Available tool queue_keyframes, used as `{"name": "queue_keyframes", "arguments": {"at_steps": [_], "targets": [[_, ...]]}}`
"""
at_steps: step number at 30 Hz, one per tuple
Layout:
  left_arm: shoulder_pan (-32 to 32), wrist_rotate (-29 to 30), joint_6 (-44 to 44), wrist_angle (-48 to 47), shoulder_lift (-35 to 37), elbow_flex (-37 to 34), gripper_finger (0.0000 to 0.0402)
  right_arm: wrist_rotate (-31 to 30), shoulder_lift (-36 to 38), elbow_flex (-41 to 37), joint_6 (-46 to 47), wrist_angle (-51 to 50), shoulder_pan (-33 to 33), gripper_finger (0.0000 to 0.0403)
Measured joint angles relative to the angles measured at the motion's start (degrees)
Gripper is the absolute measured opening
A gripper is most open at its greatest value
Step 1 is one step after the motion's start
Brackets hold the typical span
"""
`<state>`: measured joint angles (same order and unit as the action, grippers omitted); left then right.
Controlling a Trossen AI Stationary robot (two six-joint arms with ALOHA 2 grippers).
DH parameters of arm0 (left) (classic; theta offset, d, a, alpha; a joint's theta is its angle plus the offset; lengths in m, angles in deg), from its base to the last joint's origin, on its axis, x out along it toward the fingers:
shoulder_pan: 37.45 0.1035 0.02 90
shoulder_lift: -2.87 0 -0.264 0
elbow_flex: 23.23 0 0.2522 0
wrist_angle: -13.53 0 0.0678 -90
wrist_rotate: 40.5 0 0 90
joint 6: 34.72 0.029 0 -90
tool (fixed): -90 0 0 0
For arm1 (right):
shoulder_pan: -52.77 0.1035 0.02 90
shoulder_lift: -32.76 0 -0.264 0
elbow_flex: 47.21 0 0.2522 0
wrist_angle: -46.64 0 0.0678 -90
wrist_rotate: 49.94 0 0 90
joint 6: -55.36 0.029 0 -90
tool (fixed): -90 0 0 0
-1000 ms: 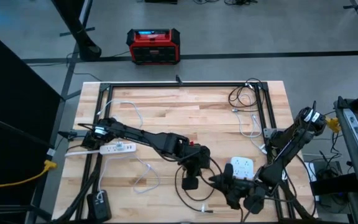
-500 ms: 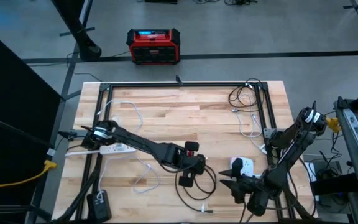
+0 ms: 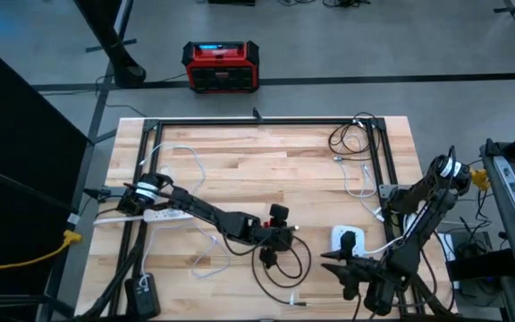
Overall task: Insert USB
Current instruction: Insert the bottom black charger cable into the right white outlet extension
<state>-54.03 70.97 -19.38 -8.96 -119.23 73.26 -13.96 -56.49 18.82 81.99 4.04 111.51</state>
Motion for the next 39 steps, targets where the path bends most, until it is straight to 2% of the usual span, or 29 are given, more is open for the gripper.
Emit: {"name": "queue_keyframes", "arguments": {"at_steps": [5, 14, 21, 27, 39], "targets": [[0.6, -0.2, 2.9, 0.4, -0.7, -0.2, 0.0133, 0.0, 0.0, 0.0, 0.0, 0.5, 0.0, 0.0096], [3.2, -4.4, 4.9, 3.8, -2.9, -0.3, 0.0115, 0.0, 0.1, 0.0, 1.2, 0.8, 0.0, 0.0075], [4.1, -4.4, 3.4, 4.8, -4.6, -0.2, 0.0118, 0.1, 0.1, 0.0, 2.0, 0.8, 0.0, 0.0059], [4.1, -5.1, 2.4, 5.7, -5.9, 0.0, 0.0104, 0.1, 0.1, 0.0, 2.2, 0.8, 0.0, 0.0052], [5.4, -6.0, -3.1, 6.3, -8.6, 0.2, 0.002, 0.5, 0.1, 0.0, 3.4, 1.0, 0.0, 0.0069]]}}
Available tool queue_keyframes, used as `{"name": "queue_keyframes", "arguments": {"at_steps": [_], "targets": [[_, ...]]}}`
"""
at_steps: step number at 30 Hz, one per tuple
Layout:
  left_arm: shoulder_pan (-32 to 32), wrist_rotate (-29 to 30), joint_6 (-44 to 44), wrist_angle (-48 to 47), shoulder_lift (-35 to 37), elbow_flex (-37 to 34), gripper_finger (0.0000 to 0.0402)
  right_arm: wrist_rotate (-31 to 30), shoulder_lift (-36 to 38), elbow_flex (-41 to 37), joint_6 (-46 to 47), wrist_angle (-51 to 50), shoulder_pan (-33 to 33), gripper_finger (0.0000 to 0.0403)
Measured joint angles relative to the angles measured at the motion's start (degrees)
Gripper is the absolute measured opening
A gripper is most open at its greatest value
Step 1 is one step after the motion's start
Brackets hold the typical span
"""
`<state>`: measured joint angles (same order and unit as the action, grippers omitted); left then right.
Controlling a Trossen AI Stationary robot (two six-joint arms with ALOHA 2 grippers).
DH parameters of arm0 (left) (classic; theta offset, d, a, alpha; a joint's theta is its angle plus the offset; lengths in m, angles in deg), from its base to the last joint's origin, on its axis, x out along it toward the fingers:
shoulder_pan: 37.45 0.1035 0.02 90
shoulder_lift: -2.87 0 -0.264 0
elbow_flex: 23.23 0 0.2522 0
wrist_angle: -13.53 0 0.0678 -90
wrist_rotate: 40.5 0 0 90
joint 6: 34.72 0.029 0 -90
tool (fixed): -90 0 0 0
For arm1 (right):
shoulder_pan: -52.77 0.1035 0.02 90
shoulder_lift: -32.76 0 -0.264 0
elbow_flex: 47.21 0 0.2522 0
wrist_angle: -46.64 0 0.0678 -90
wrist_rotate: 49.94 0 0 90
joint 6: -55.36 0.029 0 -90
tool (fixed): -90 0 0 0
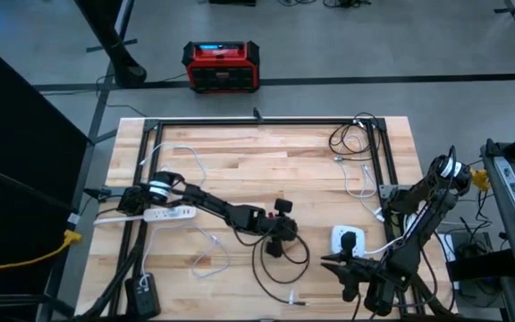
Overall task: Insert USB
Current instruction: Insert the bottom black charger cable into the right white outlet extension
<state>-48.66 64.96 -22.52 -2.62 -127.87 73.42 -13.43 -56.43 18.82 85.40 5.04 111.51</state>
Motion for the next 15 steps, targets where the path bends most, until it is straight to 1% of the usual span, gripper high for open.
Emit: {"name": "queue_keyframes", "arguments": {"at_steps": [4, 9, 10, 12, 15], "targets": [[0.0, 0.1, -1.3, 0.1, 0.3, -0.1, 0.002, 0.0, 0.0, 0.0, 0.0, 0.3, 0.0, 0.0065], [0.0, -0.7, -4.7, -1.3, 3.1, -0.5, 0.002, 0.0, 0.0, 0.0, 0.0, 0.2, 0.0, 0.0052], [0.1, -2.0, -5.8, -2.1, 3.9, -0.6, 0.002, 0.0, 0.0, 0.0, 0.0, 0.2, 0.1, 0.0049], [0.7, -7.1, -9.2, -2.6, 4.9, -0.8, 0.002, 0.0, 0.0, 0.0, 0.0, 0.2, 0.5, 0.0044], [1.4, -13.6, -17.0, -3.0, 5.5, 0.3, 0.0019, 0.0, 1.0, 0.0, 0.3, 0.1, 1.4, 0.0036]]}}
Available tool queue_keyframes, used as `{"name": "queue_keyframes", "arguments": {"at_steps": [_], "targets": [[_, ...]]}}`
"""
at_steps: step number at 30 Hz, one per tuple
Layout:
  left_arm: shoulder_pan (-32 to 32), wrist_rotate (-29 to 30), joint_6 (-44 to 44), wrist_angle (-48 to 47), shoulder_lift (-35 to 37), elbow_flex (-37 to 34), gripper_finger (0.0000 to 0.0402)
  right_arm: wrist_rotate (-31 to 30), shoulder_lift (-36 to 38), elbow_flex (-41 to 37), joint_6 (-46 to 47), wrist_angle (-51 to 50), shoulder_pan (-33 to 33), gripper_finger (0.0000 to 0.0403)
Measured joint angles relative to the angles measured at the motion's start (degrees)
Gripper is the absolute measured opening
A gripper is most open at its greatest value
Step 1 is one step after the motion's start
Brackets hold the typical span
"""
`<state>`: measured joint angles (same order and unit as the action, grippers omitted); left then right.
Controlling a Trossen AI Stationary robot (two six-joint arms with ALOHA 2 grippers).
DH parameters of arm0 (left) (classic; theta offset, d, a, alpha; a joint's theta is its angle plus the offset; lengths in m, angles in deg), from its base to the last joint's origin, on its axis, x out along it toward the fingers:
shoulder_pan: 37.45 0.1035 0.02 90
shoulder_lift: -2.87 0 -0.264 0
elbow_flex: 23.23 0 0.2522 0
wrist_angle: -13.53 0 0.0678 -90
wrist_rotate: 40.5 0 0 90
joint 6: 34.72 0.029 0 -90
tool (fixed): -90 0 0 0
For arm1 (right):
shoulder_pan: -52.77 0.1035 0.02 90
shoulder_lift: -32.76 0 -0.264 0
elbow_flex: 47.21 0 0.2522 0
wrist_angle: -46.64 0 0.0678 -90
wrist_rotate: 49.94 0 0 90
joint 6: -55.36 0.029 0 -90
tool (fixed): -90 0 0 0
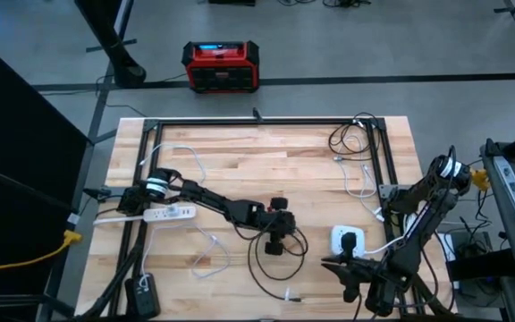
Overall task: Insert USB
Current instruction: Insert the bottom black charger cable into the right white outlet extension
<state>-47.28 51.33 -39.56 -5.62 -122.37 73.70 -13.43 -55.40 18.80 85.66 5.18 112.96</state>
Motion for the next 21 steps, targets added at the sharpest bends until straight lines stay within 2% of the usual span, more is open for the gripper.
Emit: {"name": "queue_keyframes", "arguments": {"at_steps": [4, 9, 12, 15, 21], "targets": [[0.0, -2.8, -3.8, -0.2, -0.1, 3.6, 0.0019, 1.2, 2.9, 0.0, 7.0, -1.9, 0.8, 0.0027], [0.1, -3.1, -5.6, -1.7, -0.5, 7.7, 0.0019, 14.9, 9.1, 0.0, 23.4, -14.0, -0.5, 0.0018], [1.0, -6.4, -6.3, -1.6, -0.5, 9.2, 0.0019, 25.6, 12.1, 0.0, 31.4, -23.3, -3.0, 0.0007], [2.0, -7.4, -6.5, -1.5, -1.0, 10.1, 0.0019, 34.3, 13.9, 0.0, 32.5, -27.9, -6.5, 0.0001], [3.5, -10.5, -6.0, -2.1, -5.2, 14.1, 0.0019, 44.7, 13.8, -0.6, 25.3, -29.2, -14.7, 0.0]]}}
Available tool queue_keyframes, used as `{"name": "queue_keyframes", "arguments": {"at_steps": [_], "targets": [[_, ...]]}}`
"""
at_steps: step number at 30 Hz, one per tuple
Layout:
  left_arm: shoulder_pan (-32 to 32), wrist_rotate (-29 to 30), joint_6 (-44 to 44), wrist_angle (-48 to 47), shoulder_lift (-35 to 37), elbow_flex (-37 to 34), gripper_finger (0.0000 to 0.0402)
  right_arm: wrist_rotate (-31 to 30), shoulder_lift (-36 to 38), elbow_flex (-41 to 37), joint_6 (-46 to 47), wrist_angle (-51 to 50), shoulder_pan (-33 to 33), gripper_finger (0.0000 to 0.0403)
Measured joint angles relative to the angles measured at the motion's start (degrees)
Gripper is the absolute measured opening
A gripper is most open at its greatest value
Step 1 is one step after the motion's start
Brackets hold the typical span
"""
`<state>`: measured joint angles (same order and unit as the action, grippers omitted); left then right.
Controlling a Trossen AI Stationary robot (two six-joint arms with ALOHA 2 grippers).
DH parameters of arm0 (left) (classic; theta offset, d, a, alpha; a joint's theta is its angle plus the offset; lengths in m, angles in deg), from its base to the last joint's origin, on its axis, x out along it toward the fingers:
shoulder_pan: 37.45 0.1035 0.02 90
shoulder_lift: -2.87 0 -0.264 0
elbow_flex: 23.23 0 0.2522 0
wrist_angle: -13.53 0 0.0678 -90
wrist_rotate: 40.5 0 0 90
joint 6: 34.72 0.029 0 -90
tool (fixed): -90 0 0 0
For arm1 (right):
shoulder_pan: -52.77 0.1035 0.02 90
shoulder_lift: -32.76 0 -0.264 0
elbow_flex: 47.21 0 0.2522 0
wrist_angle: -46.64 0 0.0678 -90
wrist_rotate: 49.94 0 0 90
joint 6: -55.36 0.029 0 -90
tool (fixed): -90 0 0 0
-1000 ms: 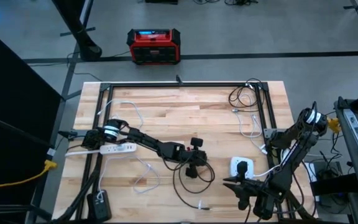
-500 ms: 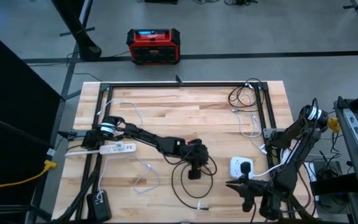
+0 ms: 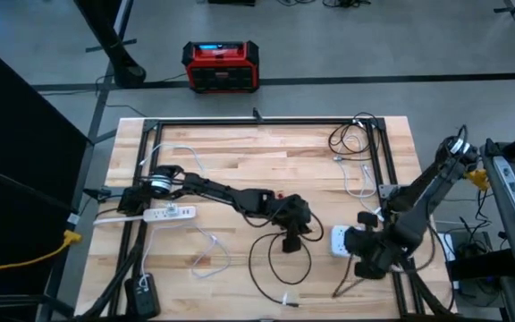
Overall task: Insert USB
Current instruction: Insert the bottom black charger cable into the right white outlet extension
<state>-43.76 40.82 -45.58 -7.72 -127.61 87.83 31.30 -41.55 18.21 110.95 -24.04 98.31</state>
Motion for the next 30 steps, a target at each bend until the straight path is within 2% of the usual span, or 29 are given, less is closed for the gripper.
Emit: {"name": "queue_keyframes", "arguments": {"at_steps": [9, 15, 20, 30], "targets": [[0.6, -0.9, 2.9, -4.9, -8.2, 10.5, 0.0019, 8.8, -2.3, -3.5, -4.7, 0.1, -5.0, 0.0], [0.6, -1.1, 4.8, -7.1, -13.1, 18.4, 0.0019, 12.0, -3.8, -3.6, -6.2, 0.5, -5.0, 0.0], [0.6, -1.1, 5.9, -9.0, -16.5, 23.6, 0.0019, 12.2, -4.1, -3.7, -6.1, 0.7, -5.0, 0.0], [0.6, -1.0, 9.2, -8.3, -17.3, 24.5, 0.0019, 11.8, -5.4, -4.1, -7.2, 4.3, -5.0, 0.0]]}}
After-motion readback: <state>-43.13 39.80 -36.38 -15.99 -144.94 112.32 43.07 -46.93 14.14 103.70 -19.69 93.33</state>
